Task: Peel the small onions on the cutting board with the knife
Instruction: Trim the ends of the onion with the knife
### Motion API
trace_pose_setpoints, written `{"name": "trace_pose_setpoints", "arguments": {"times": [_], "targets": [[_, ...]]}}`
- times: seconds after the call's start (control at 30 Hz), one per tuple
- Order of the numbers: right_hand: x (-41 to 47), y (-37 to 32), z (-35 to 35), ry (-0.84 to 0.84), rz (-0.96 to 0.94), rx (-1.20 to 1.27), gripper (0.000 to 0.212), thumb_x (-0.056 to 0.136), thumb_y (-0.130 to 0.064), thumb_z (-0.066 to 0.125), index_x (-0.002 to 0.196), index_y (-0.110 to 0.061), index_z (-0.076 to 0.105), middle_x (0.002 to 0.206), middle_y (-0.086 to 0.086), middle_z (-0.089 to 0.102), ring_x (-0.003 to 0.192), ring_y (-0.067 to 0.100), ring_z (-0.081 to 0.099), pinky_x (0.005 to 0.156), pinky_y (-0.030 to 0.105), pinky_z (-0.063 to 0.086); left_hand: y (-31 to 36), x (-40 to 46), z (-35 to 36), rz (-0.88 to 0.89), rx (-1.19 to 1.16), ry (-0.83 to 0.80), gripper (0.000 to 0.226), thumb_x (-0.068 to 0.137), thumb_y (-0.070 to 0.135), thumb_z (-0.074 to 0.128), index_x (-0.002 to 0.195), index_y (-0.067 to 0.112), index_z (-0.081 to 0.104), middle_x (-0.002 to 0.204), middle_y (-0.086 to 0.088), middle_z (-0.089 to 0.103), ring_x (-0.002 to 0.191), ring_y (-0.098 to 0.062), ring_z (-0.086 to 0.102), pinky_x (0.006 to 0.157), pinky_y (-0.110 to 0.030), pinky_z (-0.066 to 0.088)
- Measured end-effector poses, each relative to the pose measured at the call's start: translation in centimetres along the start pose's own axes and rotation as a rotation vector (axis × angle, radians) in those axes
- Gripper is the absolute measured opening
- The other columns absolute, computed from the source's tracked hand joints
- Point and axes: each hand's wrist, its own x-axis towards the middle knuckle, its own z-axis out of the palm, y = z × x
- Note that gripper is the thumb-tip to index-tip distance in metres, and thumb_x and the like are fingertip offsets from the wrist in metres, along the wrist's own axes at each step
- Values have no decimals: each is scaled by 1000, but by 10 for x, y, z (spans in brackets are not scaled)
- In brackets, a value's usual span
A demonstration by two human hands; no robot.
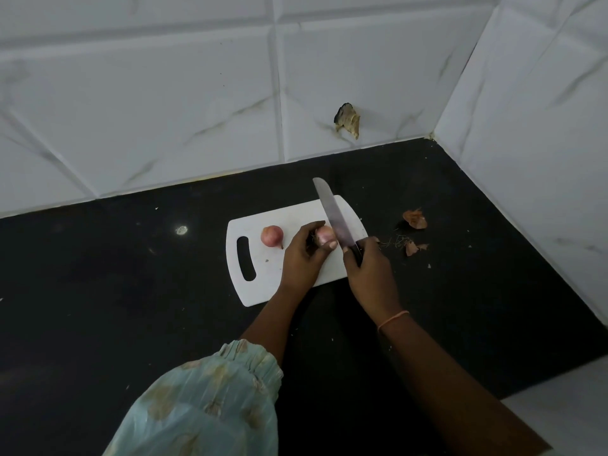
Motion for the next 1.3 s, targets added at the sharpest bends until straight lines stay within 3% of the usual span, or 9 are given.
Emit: {"name": "trace_pose_setpoints", "arguments": {"times": [0.1, 0.23, 0.37, 0.57, 0.7, 0.9, 1.0, 1.1, 1.3], "targets": [[1, 5, -1, 31, 24, -51, 18, 97, -31, 53, 104, -15, 52, 90, 3, 63, 82, 19, 62, 69, 38, 51, 0, -1, 2, 4, 10, -15, 45, 91, 31, 71, 133, 20, 57, 128, 7, 63, 113, -3, 59, 90, -4, 43], [3, 6, 0, 85, 20, -41, 18, 97, -33, 54, 103, -17, 51, 86, -1, 61, 78, 18, 60, 65, 38, 50, 0, 0, 0, -6, -2, -7, 45, 91, 33, 71, 132, 21, 58, 125, 8, 65, 112, -2, 60, 88, -5, 43], [19, 1, 0, 82, 100, 244, 19, 88, -31, 70, 93, -14, 63, 79, -5, 63, 73, 7, 61, 63, 14, 45, 0, -1, -1, -2, -54, -6, 43, 90, 29, 74, 129, 20, 59, 120, 10, 66, 110, 2, 61, 89, -10, 47], [45, 2, 4, -100, 118, 276, 12, 86, -25, 72, 86, -13, 70, 77, 5, 70, 59, 12, 58, 55, 26, 41, -3, -2, -1, -5, -98, -5, 43, 88, 26, 76, 126, 19, 59, 114, 8, 68, 107, -5, 64, 91, -19, 51], [48, 6, 6, -97, 64, 176, 11, 88, -18, 67, 88, -7, 70, 80, 8, 67, 75, 18, 62, 63, 26, 45, -4, -2, 0, 8, -93, -21, 45, 87, 27, 77, 127, 20, 59, 117, 8, 67, 109, -9, 64, 94, -27, 53], [57, 3, 5, -193, 87, 117, 13, 90, -14, 63, 89, -1, 67, 71, 10, 64, 50, 15, 52, 41, 20, 37, -1, -1, 0, 14, -73, -20, 42, 88, 24, 76, 126, 20, 60, 118, 9, 66, 109, -7, 64, 93, -25, 54], [63, 3, 5, -231, 5, -44, 13, 92, -15, 60, 93, -3, 65, 85, 12, 67, 69, 19, 59, 56, 25, 43, 3, -1, -1, 7, -47, -22, 39, 90, 26, 74, 125, 26, 58, 120, 11, 65, 109, -3, 62, 92, -17, 51], [63, 2, 7, -221, -93, -151, 14, 94, -18, 58, 96, -5, 63, 87, 7, 64, 81, 19, 60, 71, 32, 48, 5, 0, -1, -8, -35, -22, 40, 92, 26, 71, 129, 26, 57, 121, 13, 64, 110, 1, 61, 92, -11, 48], [70, 4, 1, -300, -184, -165, 11, 93, -17, 59, 94, -6, 60, 85, 8, 65, 79, 21, 62, 70, 38, 50, 3, 0, -1, -35, -58, -11, 40, 91, 21, 72, 129, 22, 58, 118, 15, 65, 110, 2, 61, 94, -15, 48]]}}
